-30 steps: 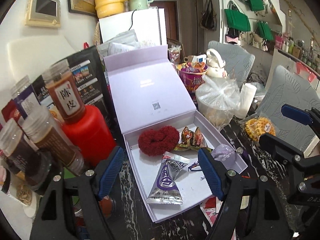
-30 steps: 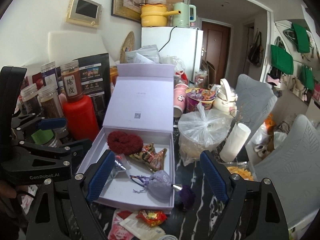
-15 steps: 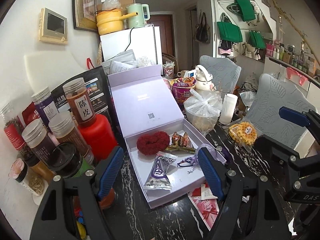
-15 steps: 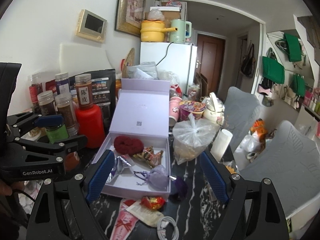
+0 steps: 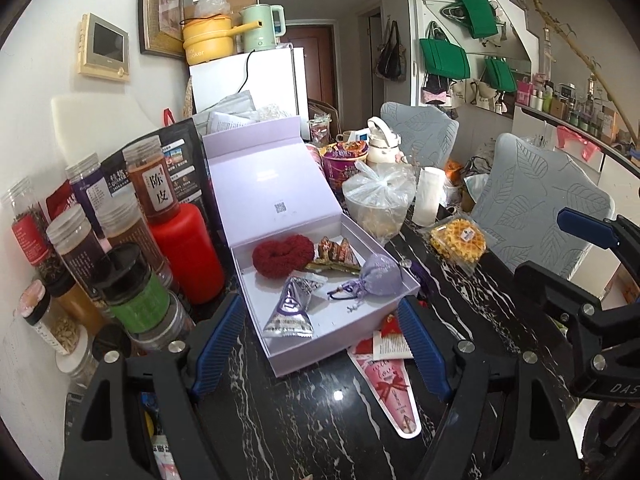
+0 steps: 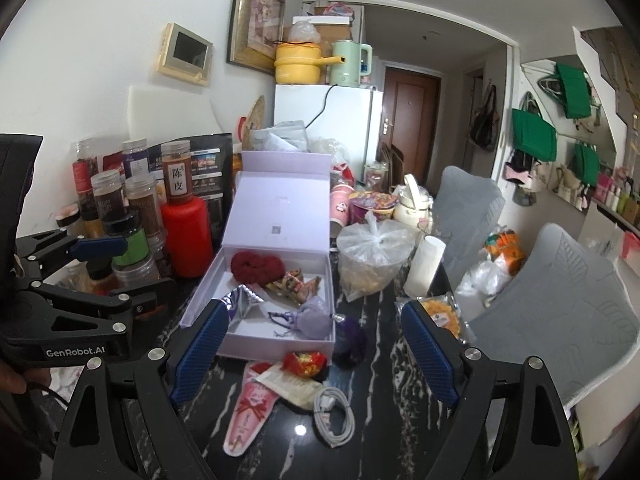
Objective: Organize soft objects
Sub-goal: 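Withdraw both grippers from the box toward the pink pouch, then grasp the pink 'with love' pouch with the right gripper and lift it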
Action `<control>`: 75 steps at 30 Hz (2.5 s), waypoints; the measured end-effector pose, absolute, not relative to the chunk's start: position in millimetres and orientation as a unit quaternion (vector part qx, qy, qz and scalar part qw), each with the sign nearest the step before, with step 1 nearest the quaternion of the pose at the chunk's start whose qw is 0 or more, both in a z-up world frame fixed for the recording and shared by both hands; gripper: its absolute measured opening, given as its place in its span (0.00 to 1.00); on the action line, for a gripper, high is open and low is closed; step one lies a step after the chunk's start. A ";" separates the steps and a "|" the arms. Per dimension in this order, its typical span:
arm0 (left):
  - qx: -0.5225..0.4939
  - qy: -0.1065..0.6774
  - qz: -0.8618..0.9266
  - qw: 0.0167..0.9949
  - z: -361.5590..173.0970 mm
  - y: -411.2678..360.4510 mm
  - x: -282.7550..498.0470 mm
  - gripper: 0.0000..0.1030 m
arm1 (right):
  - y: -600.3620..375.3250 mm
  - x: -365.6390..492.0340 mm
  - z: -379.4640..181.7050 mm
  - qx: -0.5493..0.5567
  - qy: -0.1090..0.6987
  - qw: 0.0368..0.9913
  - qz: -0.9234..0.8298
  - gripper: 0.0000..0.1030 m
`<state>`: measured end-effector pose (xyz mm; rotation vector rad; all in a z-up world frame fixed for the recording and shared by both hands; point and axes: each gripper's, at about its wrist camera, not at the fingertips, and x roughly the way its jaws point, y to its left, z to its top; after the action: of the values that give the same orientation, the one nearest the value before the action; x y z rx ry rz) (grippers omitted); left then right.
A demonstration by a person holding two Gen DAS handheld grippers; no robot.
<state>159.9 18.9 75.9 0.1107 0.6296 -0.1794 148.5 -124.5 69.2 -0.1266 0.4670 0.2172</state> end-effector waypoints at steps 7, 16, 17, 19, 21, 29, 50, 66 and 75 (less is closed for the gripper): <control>0.053 0.324 -0.098 0.939 57.9 14.9 148.0 0.77 | -129.6 135.7 51.9 -0.054 0.245 0.963 0.101 0.86; 0.052 0.343 -0.109 0.932 31.8 5.5 139.9 0.77 | -137.4 129.6 25.6 -0.035 0.270 0.957 0.097 0.86; 0.051 0.345 -0.109 0.931 28.2 5.0 139.4 0.77 | -137.7 128.9 22.0 -0.035 0.273 0.957 0.096 0.86; 0.048 0.353 -0.113 0.928 21.3 4.3 139.7 0.77 | -138.1 127.9 15.6 -0.032 0.278 0.955 0.095 0.86; 0.042 0.363 -0.114 0.924 13.9 5.0 140.3 0.77 | -139.1 127.2 7.8 -0.028 0.286 0.953 0.094 0.86; 0.036 0.388 -0.111 0.914 -12.4 12.7 141.0 0.77 | -137.9 126.4 -20.7 -0.018 0.308 0.947 0.092 0.86; 0.024 0.439 -0.084 0.894 -66.3 54.8 162.7 0.77 | -87.4 186.8 -98.7 -0.004 0.408 0.900 0.152 0.71; 0.007 0.440 -0.087 0.894 -68.7 70.7 178.3 0.77 | -48.3 220.9 -121.2 -0.065 0.434 0.890 0.126 0.48; 0.000 0.435 -0.089 0.896 -65.9 71.1 171.8 0.77 | -53.2 204.0 -118.5 -0.058 0.437 0.884 0.158 0.26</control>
<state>171.8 71.1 -65.9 0.0009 0.9016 -0.1844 204.0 -53.2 -118.5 -0.1202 0.9095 0.3292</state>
